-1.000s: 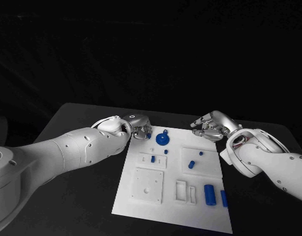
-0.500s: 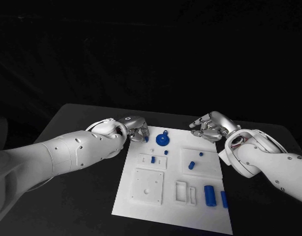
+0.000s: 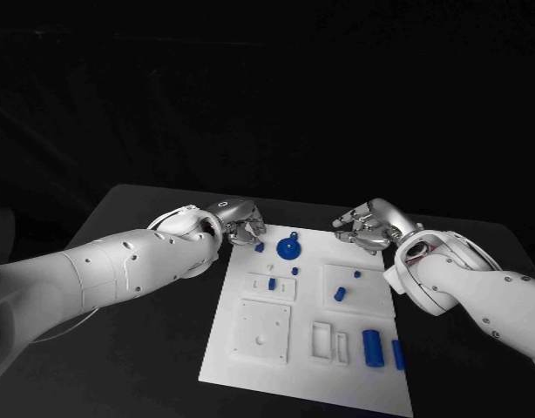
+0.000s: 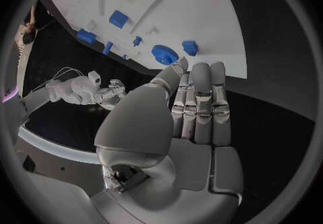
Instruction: Assemble the parts on the task board
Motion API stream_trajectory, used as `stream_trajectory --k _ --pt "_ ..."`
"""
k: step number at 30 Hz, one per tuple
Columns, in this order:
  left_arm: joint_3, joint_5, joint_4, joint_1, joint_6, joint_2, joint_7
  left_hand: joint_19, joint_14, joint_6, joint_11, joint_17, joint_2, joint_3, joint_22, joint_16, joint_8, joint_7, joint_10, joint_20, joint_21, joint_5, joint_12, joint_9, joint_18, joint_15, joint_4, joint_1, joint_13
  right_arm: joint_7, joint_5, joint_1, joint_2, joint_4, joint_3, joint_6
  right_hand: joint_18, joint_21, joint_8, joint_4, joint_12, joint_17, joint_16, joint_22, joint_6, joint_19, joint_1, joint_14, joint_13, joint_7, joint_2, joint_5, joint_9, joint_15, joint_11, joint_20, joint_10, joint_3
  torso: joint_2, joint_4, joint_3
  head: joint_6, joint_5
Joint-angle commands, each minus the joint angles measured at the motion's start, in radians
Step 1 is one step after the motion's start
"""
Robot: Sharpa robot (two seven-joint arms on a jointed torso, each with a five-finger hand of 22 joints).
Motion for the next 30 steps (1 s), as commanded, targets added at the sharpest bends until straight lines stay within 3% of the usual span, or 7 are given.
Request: stream_trajectory --k 1,10,13,18,24,27,30 --pt "0.004 0.016 0.009 0.004 -0.023 -0.003 0.0 0.008 0.008 -0.006 -0.001 0.001 -0.014 0.003 0.021 -0.006 -0.003 0.001 -0.003 -0.002 -0.006 0.003 -0.003 -0.001 0.006 -0.001 0.008 0.003 -0.001 0.01 0.045 0.0 0.006 -0.001 0.0 0.003 0.007 -0.004 -0.002 0.001 0.0 -0.001 -0.006 0.078 -0.006 0.031 -0.011 -0.004 0.0 0.002 0.002 0.003 -0.001 0.005 0.001 0.003 -0.006 -0.005 0.0 0.0 -0.0002 0.0 0.002" --pt "0.007 -0.018 -0.004 0.008 0.046 0.007 -0.03 -0.011 -0.032 -0.079 0.025 -0.003 -0.067 -0.065 0.006 -0.015 -0.003 -0.006 -0.12 0.02 -0.047 -0.053 -0.001 -0.001 0.0 0.022 0.033 0.011 0.0 0.005 0.056 0.0 0.022 -0.006 0.0 0.018 0.007 -0.007 -0.002 0.001 0.0 -0.001 -0.006 0.077 -0.008 0.03 -0.011 -0.005 0.001 0.002 0.003 0.005 -0.001 0.005 0.002 0.003 -0.007 -0.01 0.002 -0.0013 0.001 0.002 0.007" --pt "0.005 -0.054 -0.011 0.009 0.071 0.016 -0.033 0.002 -0.05 -0.105 0.023 -0.011 -0.077 -0.174 -0.005 -0.012 -0.003 -0.014 -0.168 0.018 -0.103 -0.05 0.001 -0.001 -0.009 0.011 0.094 0.069 0.001 0.005 0.057 0.0 0.026 -0.007 0.0 0.019 0.008 -0.008 -0.002 0.001 0.0 -0.001 -0.006 0.077 -0.01 0.03 -0.01 -0.005 0.001 0.003 0.004 0.006 -0.001 0.005 0.002 0.004 -0.008 -0.015 0.003 -0.0022 0.0012 0.002 0.009" --pt "0.0 -0.114 -0.026 0.009 0.107 0.033 -0.039 0.011 -0.069 -0.217 0.002 -0.031 -0.141 -0.207 -0.022 -0.033 -0.008 -0.033 -0.247 -0.002 -0.176 -0.056 0.0 -0.005 -0.048 -0.006 0.203 0.122 0.0 0.006 0.057 0.0 0.031 -0.007 0.0 0.018 0.008 -0.008 -0.002 0.001 0.0 -0.001 -0.006 0.077 -0.014 0.03 -0.01 -0.005 0.0 0.004 0.005 0.008 -0.001 0.006 0.002 0.004 -0.008 -0.015 0.003 -0.0018 0.0012 0.001 0.009" --pt "-0.008 -0.154 -0.036 0.009 0.153 0.046 -0.049 0.017 -0.081 -0.325 0.005 -0.039 -0.188 -0.254 -0.028 -0.037 -0.012 -0.019 -0.292 0.0 -0.221 -0.057 0.0 -0.01 -0.056 -0.001 0.315 0.172 0.0 0.007 0.057 0.0 0.035 -0.007 0.0 0.018 0.008 -0.009 -0.002 0.001 0.0 -0.001 -0.006 0.077 -0.016 0.03 -0.01 -0.005 0.0 0.004 0.005 0.01 -0.001 0.006 0.003 0.004 -0.008 -0.015 0.003 -0.0035 0.0023 0.0 0.012" --pt "-0.016 -0.168 -0.041 0.009 0.165 0.051 -0.052 0.016 -0.083 -0.32 0.004 -0.04 -0.19 -0.261 -0.034 -0.036 -0.012 -0.022 -0.291 0.0 -0.22 -0.056 -0.001 -0.009 -0.057 -0.001 0.34 0.187 0.0 0.007 0.057 0.0 0.036 -0.007 0.0 0.019 0.008 -0.009 -0.002 0.001 0.0 -0.001 -0.006 0.077 -0.016 0.03 -0.01 -0.005 0.0 0.004 0.005 0.01 -0.001 0.006 0.003 0.004 -0.008 -0.015 0.004 -0.003 0.0021 0.0 0.013" --pt "-0.025 -0.177 -0.049 0.009 0.166 0.056 -0.054 0.02 -0.081 -0.279 0.006 -0.039 -0.172 -0.25 -0.032 -0.03 -0.01 -0.021 -0.272 -0.002 -0.218 -0.055 -0.001 -0.008 -0.057 -0.002 0.32 0.185 0.0 0.007 0.057 0.0 0.036 -0.007 0.0 0.019 0.009 -0.01 -0.002 0.001 0.0 -0.001 -0.005 0.077 -0.015 0.03 -0.011 -0.005 0.0 0.004 0.005 0.012 -0.001 0.006 0.003 0.004 -0.008 -0.015 0.003 -0.002 0.0019 0.0 0.013"
